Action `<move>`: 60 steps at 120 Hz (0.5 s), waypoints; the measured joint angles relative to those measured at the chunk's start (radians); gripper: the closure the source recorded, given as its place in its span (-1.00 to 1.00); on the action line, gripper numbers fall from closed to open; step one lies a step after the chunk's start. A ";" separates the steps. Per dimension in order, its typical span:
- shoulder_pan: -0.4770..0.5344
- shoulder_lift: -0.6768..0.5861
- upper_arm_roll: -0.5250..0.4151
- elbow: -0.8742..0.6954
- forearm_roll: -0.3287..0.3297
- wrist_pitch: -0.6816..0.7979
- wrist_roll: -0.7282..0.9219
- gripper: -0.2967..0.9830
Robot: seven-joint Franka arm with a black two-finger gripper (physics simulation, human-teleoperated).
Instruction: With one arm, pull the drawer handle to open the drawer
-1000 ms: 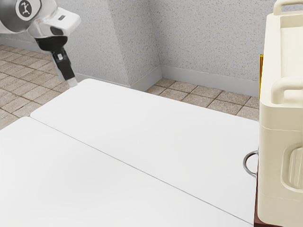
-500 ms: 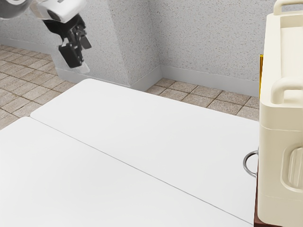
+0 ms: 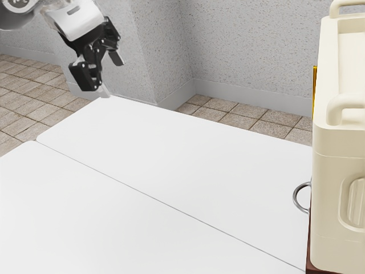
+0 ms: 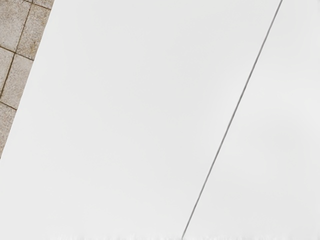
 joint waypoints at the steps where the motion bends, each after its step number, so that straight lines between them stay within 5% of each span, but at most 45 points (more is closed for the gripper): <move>1: 0.013 -0.004 -0.011 -0.009 0.000 0.002 0.003 -0.53; 21: 0.122 -0.082 -0.174 -0.214 0.003 0.096 0.065 -0.53; 60: 0.099 -0.153 -0.181 -0.510 0.001 0.379 0.181 -0.54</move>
